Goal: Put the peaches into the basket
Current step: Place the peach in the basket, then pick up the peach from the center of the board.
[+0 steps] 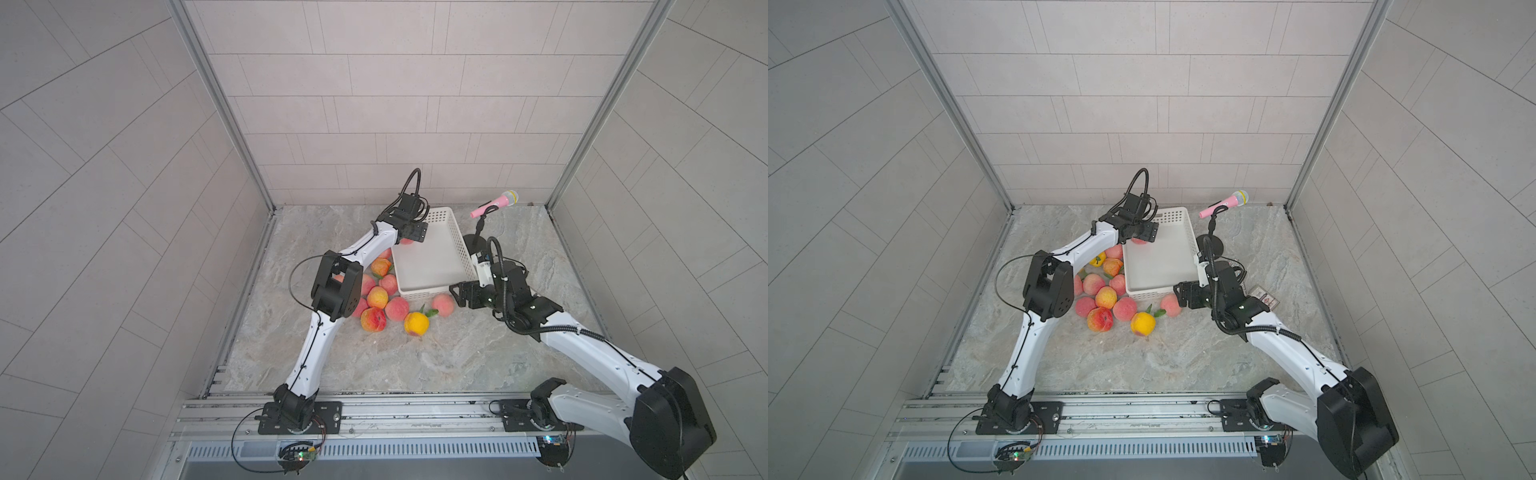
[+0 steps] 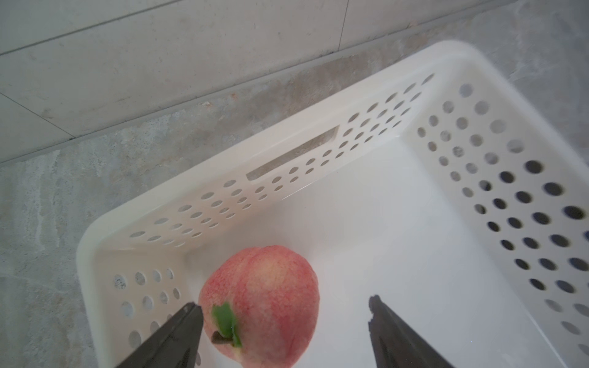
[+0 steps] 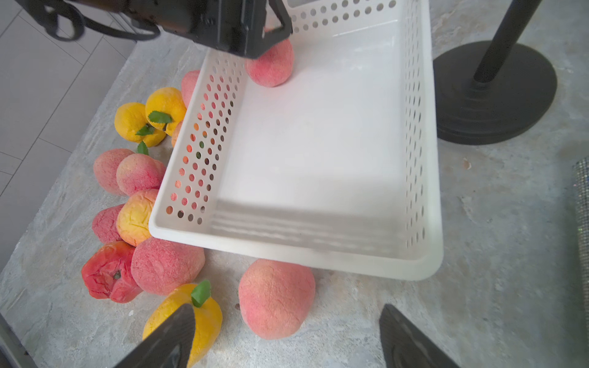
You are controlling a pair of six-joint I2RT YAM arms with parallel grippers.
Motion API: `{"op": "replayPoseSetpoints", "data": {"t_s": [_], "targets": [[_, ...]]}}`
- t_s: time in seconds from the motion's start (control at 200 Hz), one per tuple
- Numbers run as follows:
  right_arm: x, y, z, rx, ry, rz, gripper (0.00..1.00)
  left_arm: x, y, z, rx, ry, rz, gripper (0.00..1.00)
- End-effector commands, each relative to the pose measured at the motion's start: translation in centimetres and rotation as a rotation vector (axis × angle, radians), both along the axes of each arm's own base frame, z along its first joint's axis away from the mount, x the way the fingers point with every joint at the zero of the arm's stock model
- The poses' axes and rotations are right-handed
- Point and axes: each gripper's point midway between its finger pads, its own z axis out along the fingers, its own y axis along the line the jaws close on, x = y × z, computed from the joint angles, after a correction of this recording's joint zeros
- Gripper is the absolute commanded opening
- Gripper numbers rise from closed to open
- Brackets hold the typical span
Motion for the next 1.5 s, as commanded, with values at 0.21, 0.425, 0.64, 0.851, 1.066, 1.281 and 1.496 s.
{"op": "replayPoseSetpoints", "data": {"t_s": [0.21, 0.425, 0.64, 0.851, 1.066, 1.281, 1.496], "targets": [[-1.4, 0.0, -1.4, -0.065, 0.107, 0.016, 0.87, -6.2, 2.0, 8.8, -0.211, -0.061, -0.02, 0.88], [-2.0, 1.6, -3.5, -0.102, 0.17, 0.082, 0.87, -10.5, 6.7, 8.8, -0.23, -0.023, 0.014, 0.88], [-1.3, 3.0, -5.0, -0.112, 0.189, 0.092, 0.87, -11.8, 9.9, 9.4, -0.323, 0.018, 0.084, 0.88], [-1.0, 3.5, -7.0, -0.113, 0.23, 0.08, 0.86, -13.5, 12.1, 8.8, -0.352, 0.072, 0.085, 0.88], [-0.6, 4.3, -7.7, -0.075, 0.237, 0.08, 0.88, -14.4, 13.2, 8.3, -0.324, 0.069, 0.082, 0.88], [0.0, 3.6, -8.7, -0.115, 0.245, 0.036, 0.84, -14.4, 13.3, 8.6, -0.331, 0.065, 0.079, 0.88], [0.2, 3.8, -9.6, -0.115, 0.244, 0.041, 0.77, -14.5, 13.7, 8.7, -0.332, 0.061, 0.086, 0.88]]}}
